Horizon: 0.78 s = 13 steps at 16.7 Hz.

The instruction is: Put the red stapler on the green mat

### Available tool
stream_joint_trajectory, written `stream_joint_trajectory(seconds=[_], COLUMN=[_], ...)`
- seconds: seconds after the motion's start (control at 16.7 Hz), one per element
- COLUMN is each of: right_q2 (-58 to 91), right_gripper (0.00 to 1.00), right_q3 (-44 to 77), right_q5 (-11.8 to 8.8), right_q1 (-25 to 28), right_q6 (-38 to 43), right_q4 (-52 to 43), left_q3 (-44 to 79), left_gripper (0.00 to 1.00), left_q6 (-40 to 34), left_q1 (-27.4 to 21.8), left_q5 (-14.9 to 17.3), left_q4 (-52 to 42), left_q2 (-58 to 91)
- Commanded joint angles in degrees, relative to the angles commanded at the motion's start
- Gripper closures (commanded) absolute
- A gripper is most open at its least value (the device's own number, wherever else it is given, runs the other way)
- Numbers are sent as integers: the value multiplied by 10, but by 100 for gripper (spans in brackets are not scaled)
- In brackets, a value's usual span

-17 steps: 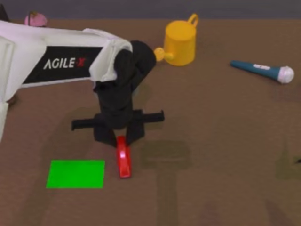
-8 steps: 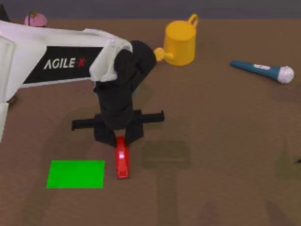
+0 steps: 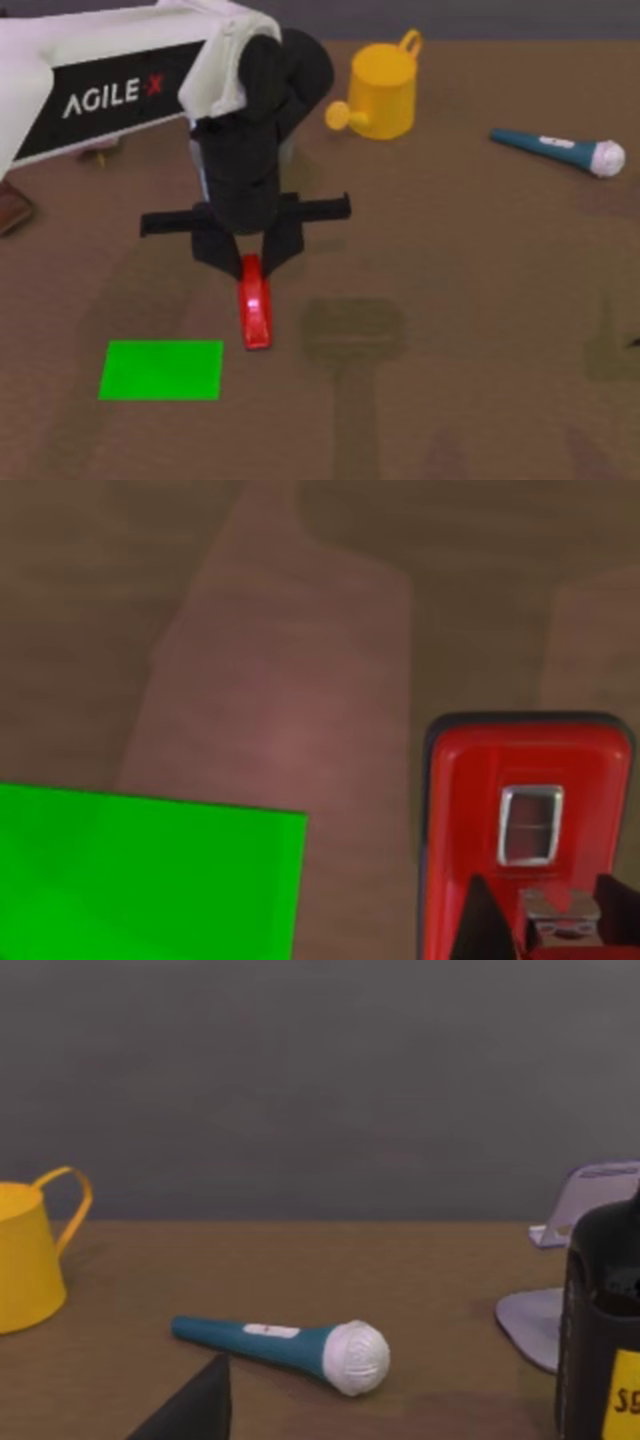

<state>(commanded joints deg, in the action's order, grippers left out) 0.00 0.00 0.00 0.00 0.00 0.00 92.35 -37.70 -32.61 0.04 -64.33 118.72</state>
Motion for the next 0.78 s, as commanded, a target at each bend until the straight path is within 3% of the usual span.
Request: stream_joint_trajectory(seconds=[0.24,0.6,0.78], right_q2=[0,0,0], right_gripper=[0,0,0], right_q3=[0,0,0], right_q5=[0,0,0], right_q1=[0,0,0], right_q6=[0,0,0], right_q4=[0,0,0], left_q3=[58,60,53], left_gripper=[100,100,100], left_q6=[0,7,62], left_q1=[5,2,2], left_q5=[0,0,1], left_q4=[-78,-81,-80], left_q2=[-24,-26,-33])
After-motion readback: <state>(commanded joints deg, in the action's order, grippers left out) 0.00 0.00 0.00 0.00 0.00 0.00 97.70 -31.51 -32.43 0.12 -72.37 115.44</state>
